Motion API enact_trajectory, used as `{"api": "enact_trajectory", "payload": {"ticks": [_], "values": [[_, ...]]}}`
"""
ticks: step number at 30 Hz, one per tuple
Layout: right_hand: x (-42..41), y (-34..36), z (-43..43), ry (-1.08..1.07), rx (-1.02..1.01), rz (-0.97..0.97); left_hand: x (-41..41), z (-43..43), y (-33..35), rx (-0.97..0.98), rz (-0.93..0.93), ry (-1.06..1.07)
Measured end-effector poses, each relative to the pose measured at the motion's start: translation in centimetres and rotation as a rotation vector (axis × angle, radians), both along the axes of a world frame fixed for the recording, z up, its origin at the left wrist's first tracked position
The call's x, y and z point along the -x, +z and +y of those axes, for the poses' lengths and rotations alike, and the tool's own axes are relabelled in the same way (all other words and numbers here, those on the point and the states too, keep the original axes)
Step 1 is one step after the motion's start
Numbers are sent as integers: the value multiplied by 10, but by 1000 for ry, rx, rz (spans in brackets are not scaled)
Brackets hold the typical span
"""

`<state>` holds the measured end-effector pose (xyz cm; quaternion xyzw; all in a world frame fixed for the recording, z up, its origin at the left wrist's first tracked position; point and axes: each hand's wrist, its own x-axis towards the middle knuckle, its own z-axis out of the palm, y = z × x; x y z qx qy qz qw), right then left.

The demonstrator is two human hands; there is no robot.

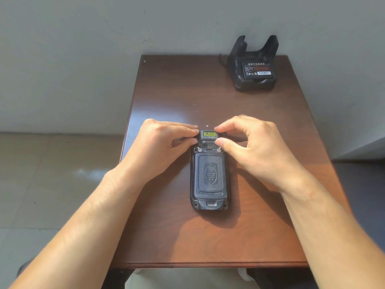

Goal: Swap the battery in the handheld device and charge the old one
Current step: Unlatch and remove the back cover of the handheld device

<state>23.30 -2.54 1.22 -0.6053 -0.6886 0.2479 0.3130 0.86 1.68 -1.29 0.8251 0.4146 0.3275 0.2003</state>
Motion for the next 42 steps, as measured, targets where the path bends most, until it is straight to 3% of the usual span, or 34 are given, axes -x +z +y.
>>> {"api": "enact_trajectory", "payload": {"ticks": [12,26,34,42], "values": [[-1,0,2,10,22,9,1,3,3,87,-35,-3],[2,-1,2,-32,49,11,-8,-1,16,243,113,151],[39,6,-2,-127,154,-218,0,4,9,402,-30,76],[63,11,1,-238,195,-312,6,3,4,394,-54,72]]}}
